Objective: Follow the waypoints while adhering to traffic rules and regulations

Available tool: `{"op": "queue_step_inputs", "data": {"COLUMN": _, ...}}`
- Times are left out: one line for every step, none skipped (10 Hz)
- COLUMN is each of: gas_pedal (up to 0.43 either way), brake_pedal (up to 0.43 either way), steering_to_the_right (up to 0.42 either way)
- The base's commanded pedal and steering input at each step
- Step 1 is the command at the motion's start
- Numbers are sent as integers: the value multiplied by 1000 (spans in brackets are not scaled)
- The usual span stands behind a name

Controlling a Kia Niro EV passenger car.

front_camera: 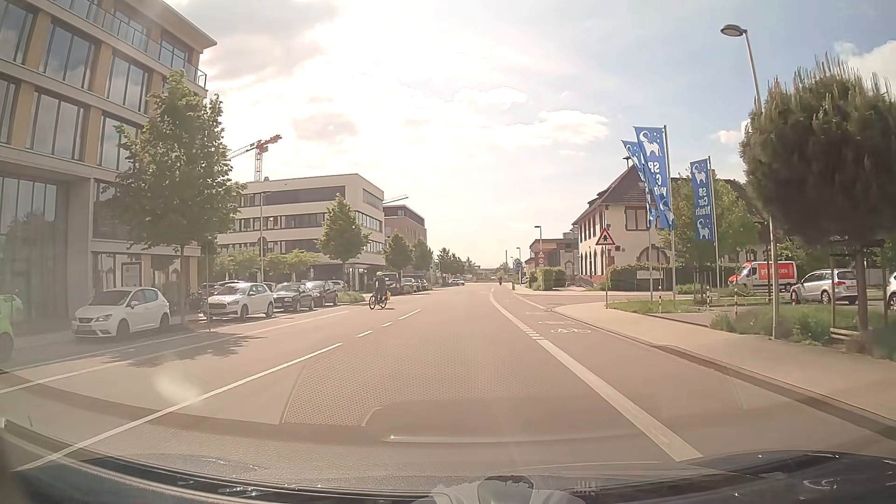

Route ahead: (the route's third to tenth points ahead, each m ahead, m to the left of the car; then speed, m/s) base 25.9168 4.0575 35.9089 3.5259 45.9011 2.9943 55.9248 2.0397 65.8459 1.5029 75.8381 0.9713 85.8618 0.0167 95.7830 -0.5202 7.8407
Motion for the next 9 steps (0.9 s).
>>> {"op": "queue_step_inputs", "data": {"gas_pedal": 59, "brake_pedal": 0, "steering_to_the_right": 2}}
{"op": "queue_step_inputs", "data": {"gas_pedal": 59, "brake_pedal": 0, "steering_to_the_right": 2}}
{"op": "queue_step_inputs", "data": {"gas_pedal": 59, "brake_pedal": 0, "steering_to_the_right": 2}}
{"op": "queue_step_inputs", "data": {"gas_pedal": 59, "brake_pedal": 0, "steering_to_the_right": 2}}
{"op": "queue_step_inputs", "data": {"gas_pedal": 59, "brake_pedal": 0, "steering_to_the_right": 2}}
{"op": "queue_step_inputs", "data": {"gas_pedal": 59, "brake_pedal": 0, "steering_to_the_right": 2}}
{"op": "queue_step_inputs", "data": {"gas_pedal": 59, "brake_pedal": 0, "steering_to_the_right": 2}}
{"op": "queue_step_inputs", "data": {"gas_pedal": 59, "brake_pedal": 0, "steering_to_the_right": 2}}
{"op": "queue_step_inputs", "data": {"gas_pedal": 59, "brake_pedal": 0, "steering_to_the_right": 2}}
